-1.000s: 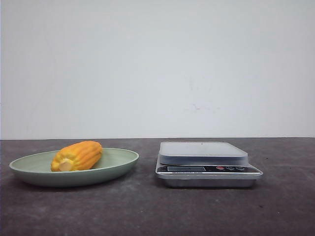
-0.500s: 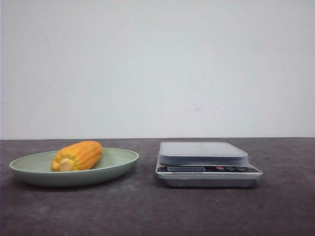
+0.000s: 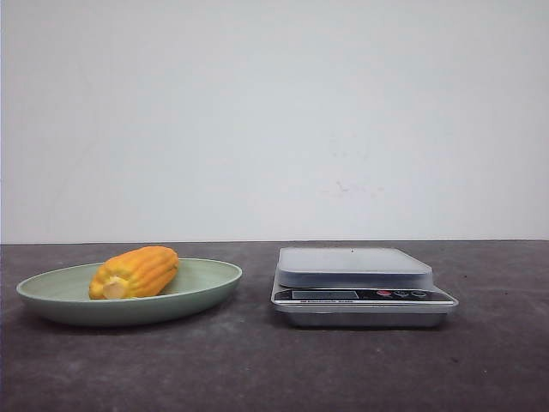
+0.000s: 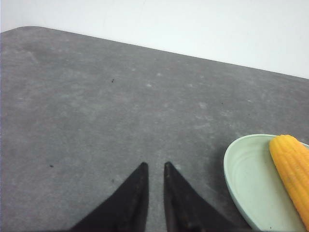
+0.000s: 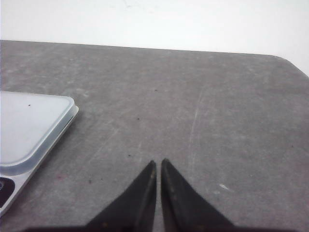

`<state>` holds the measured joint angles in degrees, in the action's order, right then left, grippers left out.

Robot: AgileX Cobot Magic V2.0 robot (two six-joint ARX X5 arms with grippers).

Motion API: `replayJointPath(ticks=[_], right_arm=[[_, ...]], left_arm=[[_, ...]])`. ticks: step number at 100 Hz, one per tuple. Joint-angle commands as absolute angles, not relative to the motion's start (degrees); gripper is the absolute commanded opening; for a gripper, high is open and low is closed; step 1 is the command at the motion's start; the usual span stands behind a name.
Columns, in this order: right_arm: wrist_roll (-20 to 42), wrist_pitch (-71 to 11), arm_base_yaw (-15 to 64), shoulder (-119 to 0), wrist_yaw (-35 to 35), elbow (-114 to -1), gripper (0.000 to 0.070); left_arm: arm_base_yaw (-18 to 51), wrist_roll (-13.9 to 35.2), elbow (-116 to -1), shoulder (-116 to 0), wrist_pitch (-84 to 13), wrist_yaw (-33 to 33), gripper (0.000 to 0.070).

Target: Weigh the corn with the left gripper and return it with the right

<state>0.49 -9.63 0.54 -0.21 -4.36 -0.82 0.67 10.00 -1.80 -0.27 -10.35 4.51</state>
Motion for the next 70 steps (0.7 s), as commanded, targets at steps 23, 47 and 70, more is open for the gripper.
replayJointPath(ticks=[23, 47, 70], right_arm=[[1.54, -9.85, 0.62, -0.23, -4.51, -0.58, 0.0010], [12.56, -8.10, 0.62, -0.25, 0.05, -1.58, 0.0003], [18.13, -7.51, 0.62, -2.46, 0.93, -10.41, 0.0003]], left_arm=[[0.75, 9.67, -0.80, -0.19, -10.33, 4.45, 0.0017], [0.78, 13.50, -1.28, -0.19, -7.73, 4.23, 0.0011], [0.78, 21.56, -8.67, -2.66, -7.75, 2.04, 0.0012]])
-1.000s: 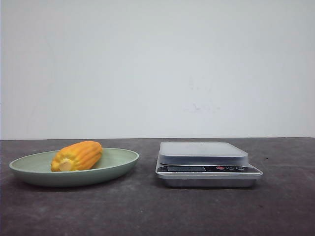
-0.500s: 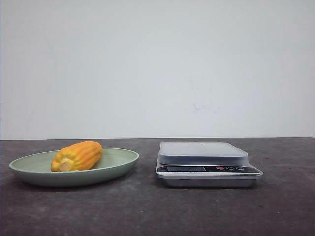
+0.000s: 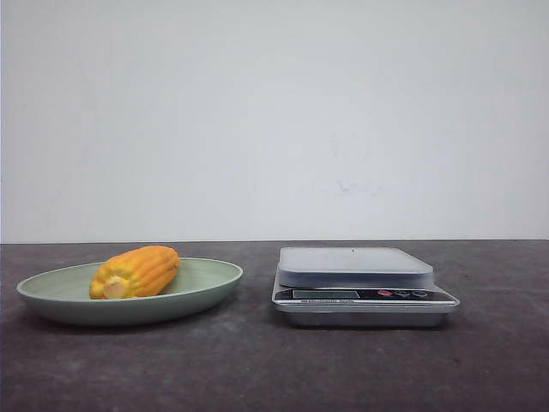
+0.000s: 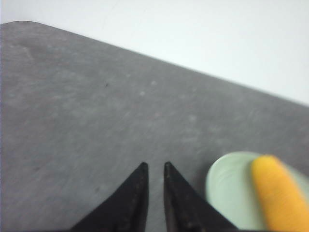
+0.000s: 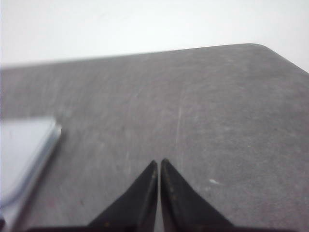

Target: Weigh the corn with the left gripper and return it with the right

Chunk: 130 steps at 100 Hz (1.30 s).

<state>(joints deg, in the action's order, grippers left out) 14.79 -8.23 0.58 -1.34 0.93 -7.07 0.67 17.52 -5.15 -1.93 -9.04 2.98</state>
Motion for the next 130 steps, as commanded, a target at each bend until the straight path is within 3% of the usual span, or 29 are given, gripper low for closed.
replayJointPath(ticks=[1, 20, 39, 43, 51, 55, 66, 92, 130], right_arm=[[18.33, -7.55, 0.62, -2.76, 0.93, -11.00, 0.0003], [20.23, -15.05, 0.62, -12.88, -0.60, -27.09, 0.0003], [11.55, -31.11, 0.62, -26.06, -5.17, -48.51, 0.0022], [11.07, -33.19, 0.62, -28.38, -5.19, -52.23, 0.0091], [10.24, -35.70, 0.62, -31.79, -6.55, -57.91, 0.0340], [9.72, -36.27, 0.67, -32.86, -7.75, -59.75, 0.0435], [9.43, -37.08, 0.80, -34.22, -10.83, -61.91, 0.0460], [9.43, -37.95, 1.91, -34.39, -14.79, -61.95, 0.0479], [9.50, -40.77, 2.57, -36.01, -16.51, -61.95, 0.0494]], left_arm=[[0.78, 21.96, -9.19, -2.94, -7.77, 1.80, 0.0012], [0.78, 23.42, -23.03, -12.69, -9.67, -2.68, 0.0012], [0.78, 19.42, -41.01, -24.71, -16.05, -8.10, 0.0031], [0.78, 19.44, -44.27, -26.81, -17.06, -8.71, 0.0124], [0.80, 19.57, -49.12, -29.87, -17.21, -9.30, 0.0485], [0.89, 19.57, -50.87, -30.85, -17.21, -9.37, 0.0571], [1.41, 19.57, -54.11, -32.34, -18.33, -10.85, 0.0504], [6.07, 19.53, -56.03, -37.98, -18.61, -12.53, 0.0512], [15.14, 15.92, -60.51, -64.73, -23.79, -10.11, 0.0515]])
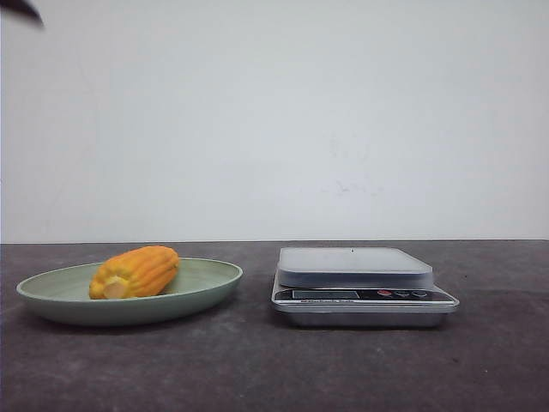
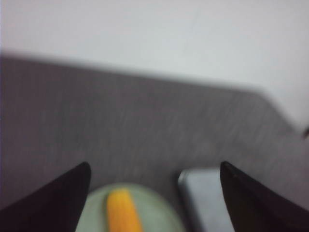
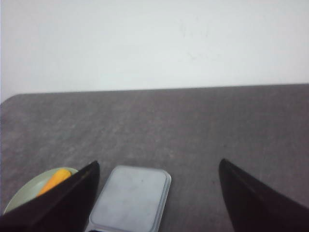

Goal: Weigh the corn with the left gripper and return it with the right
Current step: 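Lower the left gripper onto the yellow corn cob and close it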

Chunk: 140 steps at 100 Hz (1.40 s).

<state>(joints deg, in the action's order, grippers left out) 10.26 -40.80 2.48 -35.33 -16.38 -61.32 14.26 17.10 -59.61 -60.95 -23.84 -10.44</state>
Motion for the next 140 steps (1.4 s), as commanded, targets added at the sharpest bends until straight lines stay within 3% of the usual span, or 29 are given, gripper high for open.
replayJointPath(ticks=[1, 46, 72, 104, 107, 111, 124, 140], right_arm=[[9.43, -40.80, 2.57, -36.01, -16.49, -61.95, 0.0494], [8.88, -41.36, 2.55, -36.25, -16.43, -61.95, 0.0494], [8.78, -41.56, 2.55, -36.25, -16.43, -61.95, 0.0494], [8.71, -42.28, 2.55, -36.21, -16.43, -61.95, 0.0493], [8.69, -42.30, 2.55, -36.21, -16.43, -61.95, 0.0493], [8.64, -42.35, 2.55, -36.21, -16.43, -61.95, 0.0493], [8.54, -42.50, 2.55, -36.21, -16.25, -61.95, 0.0493], [8.54, -42.57, 2.55, -36.21, -16.25, -61.95, 0.0493]], left_arm=[[15.33, 15.92, -60.51, -65.41, -23.84, -10.09, 0.0515], [23.51, 15.84, -60.51, -88.23, -24.14, -4.49, 0.0514], [27.22, 15.86, -60.51, -92.95, -24.27, -0.14, 0.0514], [28.25, 17.15, -60.51, -95.68, -24.91, 0.25, 0.0505], [28.25, 17.17, -60.51, -95.72, -24.86, 0.25, 0.0487], [28.25, 17.17, -60.51, -95.72, -24.69, 0.32, 0.0412], [28.25, 16.82, -60.51, -95.72, -24.45, 0.30, 0.0004], [28.27, 16.03, -60.62, -94.61, -24.64, 0.19, 0.0003]])
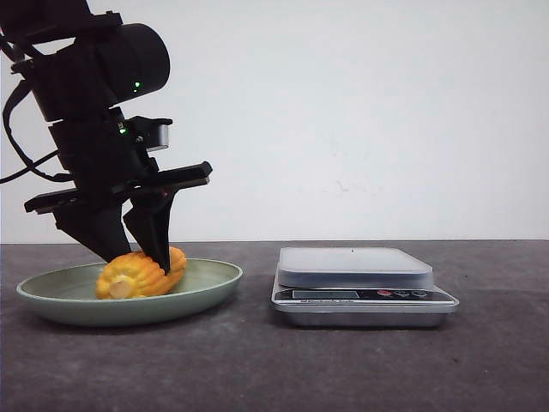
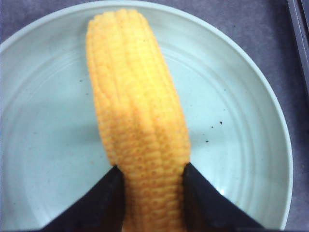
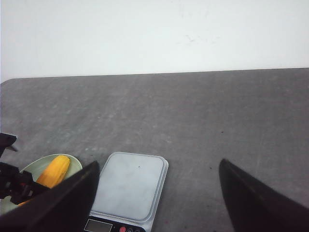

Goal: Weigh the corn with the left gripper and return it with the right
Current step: 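Lower the left gripper onto the yellow corn cob and close it, then lift the corn with the left gripper and lower it onto the scale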

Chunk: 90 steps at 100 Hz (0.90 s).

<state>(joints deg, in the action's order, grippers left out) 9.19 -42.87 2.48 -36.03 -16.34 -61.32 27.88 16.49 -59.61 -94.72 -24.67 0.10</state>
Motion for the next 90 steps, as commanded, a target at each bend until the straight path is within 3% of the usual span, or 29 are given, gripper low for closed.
replayJointPath(ticks=[1, 21, 39, 67, 90], right_arm=[[8.54, -42.61, 2.55, -36.21, -16.25, -61.95, 0.0493], [8.54, -43.38, 2.55, -36.21, -16.25, -61.95, 0.0493], [8.54, -43.66, 2.55, -36.21, -16.29, -61.95, 0.0493], [8.51, -43.90, 2.55, -36.14, -16.29, -61.95, 0.0493], [8.49, -45.08, 2.55, -36.14, -16.25, -61.95, 0.0493]], left_arm=[[28.32, 16.03, -60.64, -94.39, -24.73, 0.14, 0.0003], [29.76, 16.03, -62.57, -87.13, -26.55, -0.93, 0.0003], [34.54, 17.93, -71.61, -85.89, -28.73, -3.25, 0.0003], [43.72, 21.96, -88.01, -99.04, -28.75, -0.12, 0.0004], [46.35, 24.95, -96.25, -110.85, -29.78, 1.19, 0.0003]])
